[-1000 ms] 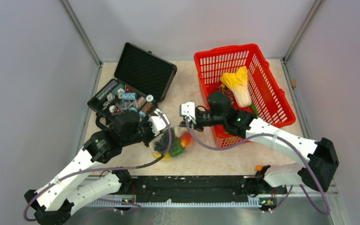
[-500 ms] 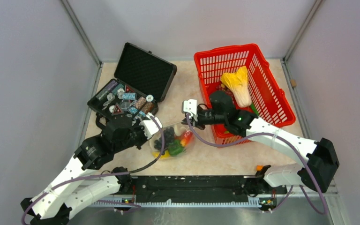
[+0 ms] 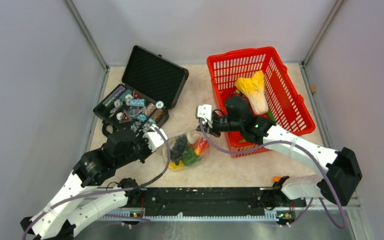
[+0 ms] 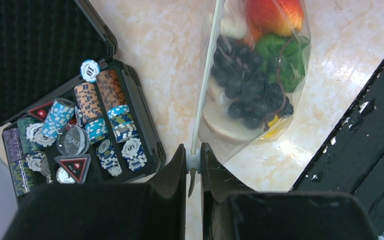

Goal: Place the food in the zip-top bag and seal the zipper
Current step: Zip the zipper food storage bag at the center of the board.

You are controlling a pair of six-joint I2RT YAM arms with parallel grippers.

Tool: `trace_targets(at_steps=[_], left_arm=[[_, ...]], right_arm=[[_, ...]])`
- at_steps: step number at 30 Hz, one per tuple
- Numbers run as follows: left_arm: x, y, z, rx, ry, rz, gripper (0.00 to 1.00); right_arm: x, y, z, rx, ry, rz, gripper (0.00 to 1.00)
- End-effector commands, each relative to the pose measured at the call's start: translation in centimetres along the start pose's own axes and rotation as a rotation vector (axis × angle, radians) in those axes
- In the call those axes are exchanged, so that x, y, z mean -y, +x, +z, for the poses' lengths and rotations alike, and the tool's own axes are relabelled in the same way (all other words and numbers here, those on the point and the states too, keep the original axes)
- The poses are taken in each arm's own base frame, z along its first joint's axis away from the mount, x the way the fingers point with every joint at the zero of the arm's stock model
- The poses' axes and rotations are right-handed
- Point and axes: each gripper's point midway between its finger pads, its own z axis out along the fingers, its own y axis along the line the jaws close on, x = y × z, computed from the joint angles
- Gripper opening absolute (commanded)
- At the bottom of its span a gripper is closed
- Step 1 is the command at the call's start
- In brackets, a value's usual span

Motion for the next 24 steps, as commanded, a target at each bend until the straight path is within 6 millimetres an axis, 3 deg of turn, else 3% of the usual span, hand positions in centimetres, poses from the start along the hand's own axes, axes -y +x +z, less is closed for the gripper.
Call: trace_targets(at_steps=[1,8,11,13,14,16,17,21,24], left_arm=[[-0.8,1.1,-1.1,-0.048,-0.048,-0.003,0.00],[-1.5,2.2,-2.1,-0.088,-0.101,-0.015,0.01],[-1.7,2.2,-2.3,-0.081,-0.116,-0.017,0.06],[-2.0,1.8,-2.1,-0.067,-0.133,-0.029,0.41],[-2.3,1.4,-1.9,-0.056,-0.147,-0.037,0.65],[-3.4,0.3,-1.7,-0.012,-0.203,-0.055,0.91],[-4.0,-0.4,-1.6,0.013,-0.234,-0.061,0.98],[-6.5,-3.3,-2.0,0.113,-0.347,-0.084,0.99],[-8.5,-5.4,-2.7,0.202,-0.455,-0.134,0.99]], right_arm=[[2.0,-0.4,-1.3,0.004,0.088,-0.003,0.00],[2.0,-0.5,-1.3,0.009,0.089,-0.005,0.00],[2.1,-0.5,-1.2,0.012,0.087,-0.006,0.00],[2.0,-0.7,-1.1,0.022,0.084,-0.004,0.00],[2.1,-0.9,-1.1,0.032,0.086,-0.004,0.00],[1.9,-1.2,-1.0,0.054,0.082,0.002,0.00],[1.9,-1.4,-0.9,0.064,0.075,0.004,0.01],[1.8,-1.9,-0.5,0.095,0.069,0.032,0.17],[1.7,-1.9,-0.3,0.106,0.065,0.046,0.20]])
